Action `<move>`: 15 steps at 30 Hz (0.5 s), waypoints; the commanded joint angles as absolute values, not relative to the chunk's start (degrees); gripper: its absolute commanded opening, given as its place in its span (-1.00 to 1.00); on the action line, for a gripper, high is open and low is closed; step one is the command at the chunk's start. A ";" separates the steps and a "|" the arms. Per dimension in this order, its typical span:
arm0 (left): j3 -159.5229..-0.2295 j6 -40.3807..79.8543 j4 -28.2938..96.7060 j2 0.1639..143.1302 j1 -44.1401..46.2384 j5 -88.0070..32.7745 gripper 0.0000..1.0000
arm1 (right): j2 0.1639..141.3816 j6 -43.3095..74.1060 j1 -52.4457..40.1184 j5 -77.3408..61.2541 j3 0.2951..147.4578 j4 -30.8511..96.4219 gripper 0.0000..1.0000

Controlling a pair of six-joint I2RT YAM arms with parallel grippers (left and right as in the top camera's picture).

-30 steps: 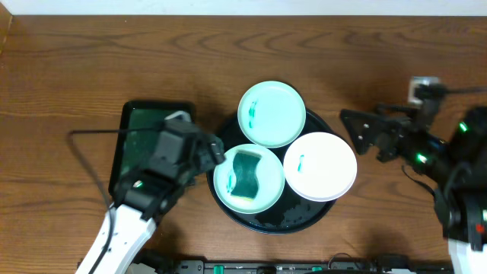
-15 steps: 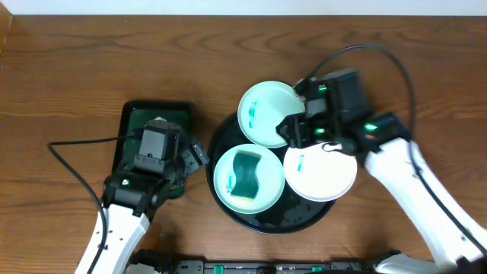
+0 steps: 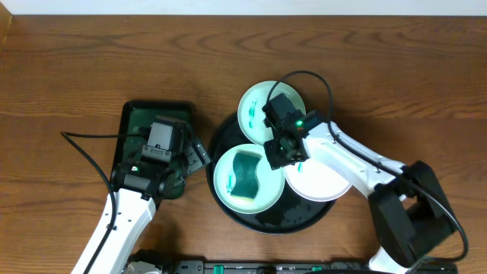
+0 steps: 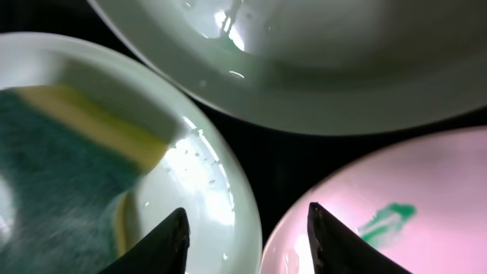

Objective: Clean dirty plates on tray and stack at the side
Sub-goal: 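Grasp the rim of the front-left green plate with the right gripper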

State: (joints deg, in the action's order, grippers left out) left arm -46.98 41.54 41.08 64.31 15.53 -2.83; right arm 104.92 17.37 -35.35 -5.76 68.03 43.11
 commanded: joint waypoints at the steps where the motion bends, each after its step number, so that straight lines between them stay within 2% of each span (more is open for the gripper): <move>1: -46.83 40.53 40.88 64.42 15.29 -2.39 0.71 | 107.13 15.70 -35.90 -6.61 67.75 42.39 -0.07; 15: -46.83 40.53 40.91 64.42 15.29 -2.35 0.71 | 107.15 12.23 -36.36 -5.82 69.52 43.77 0.01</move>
State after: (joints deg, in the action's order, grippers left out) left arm -46.98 41.54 40.86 64.29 15.53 -2.81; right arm 107.26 13.28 -35.81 -5.80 68.14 43.20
